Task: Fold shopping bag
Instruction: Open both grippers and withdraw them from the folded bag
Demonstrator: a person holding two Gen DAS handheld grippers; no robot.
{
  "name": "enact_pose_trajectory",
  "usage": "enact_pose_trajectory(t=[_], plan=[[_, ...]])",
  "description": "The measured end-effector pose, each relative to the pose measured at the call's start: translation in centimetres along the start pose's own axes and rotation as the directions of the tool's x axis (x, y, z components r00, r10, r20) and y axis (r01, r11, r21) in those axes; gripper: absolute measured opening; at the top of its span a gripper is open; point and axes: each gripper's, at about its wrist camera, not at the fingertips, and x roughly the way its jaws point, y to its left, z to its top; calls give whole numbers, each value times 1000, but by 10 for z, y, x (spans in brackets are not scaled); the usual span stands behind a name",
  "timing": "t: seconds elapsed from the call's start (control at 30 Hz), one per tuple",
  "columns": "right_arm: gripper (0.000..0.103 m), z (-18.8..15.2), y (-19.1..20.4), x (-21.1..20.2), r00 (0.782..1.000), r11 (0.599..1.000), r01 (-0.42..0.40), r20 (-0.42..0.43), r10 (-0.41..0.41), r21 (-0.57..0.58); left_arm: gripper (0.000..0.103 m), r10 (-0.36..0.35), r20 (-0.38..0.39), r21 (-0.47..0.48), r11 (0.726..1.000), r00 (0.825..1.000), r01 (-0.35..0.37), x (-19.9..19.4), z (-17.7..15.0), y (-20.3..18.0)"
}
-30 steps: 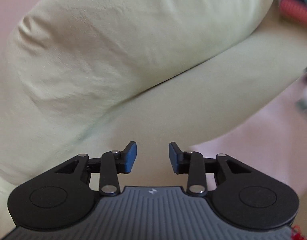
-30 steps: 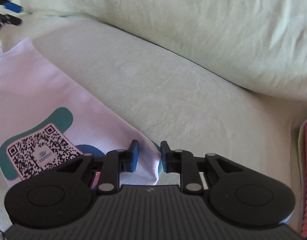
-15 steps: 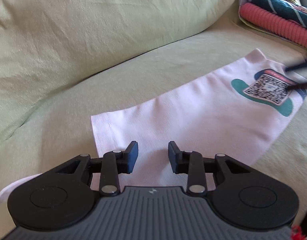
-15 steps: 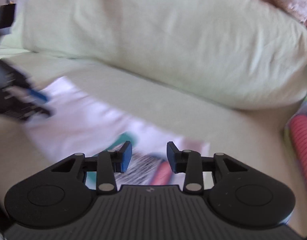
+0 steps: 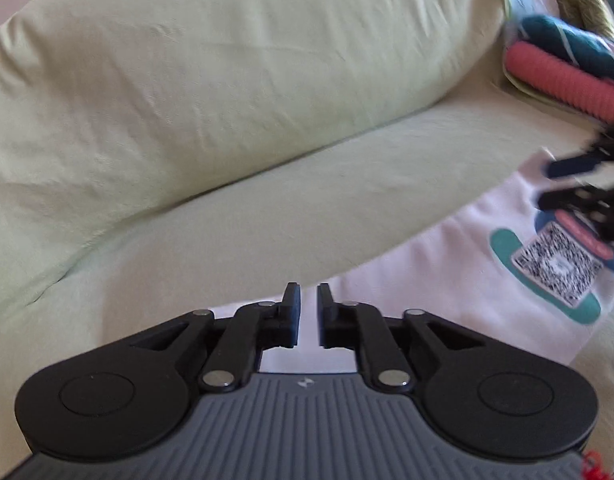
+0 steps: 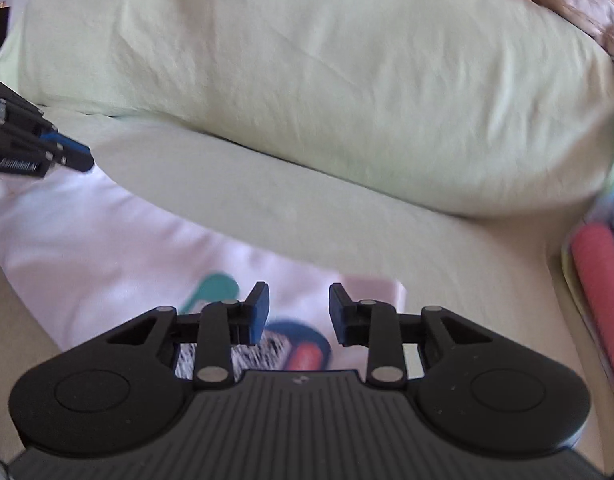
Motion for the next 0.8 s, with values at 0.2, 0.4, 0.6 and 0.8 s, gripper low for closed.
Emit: enact_pose_trajectory(t=[0.2,0.4,0.6,0.8], plan=[[13,-10,-13,57,987,995,88,-127,-94,-53,6,14,-69,-44,999,997,-17,53,-1,20],[12,-18,-23,56,981,992,128,-148,-127,-5,6,77,-112,18,997,991,-75,79,25,18],[15,-16,-18,-3,992,986,121,-44,-116,113,7,120,47,-98,988,992,-115,-6,21,17],[15,-44,48,-62,999,995,-34,40,31,90,7,54,75,-92,995,996,-47,-78,-39,-16]])
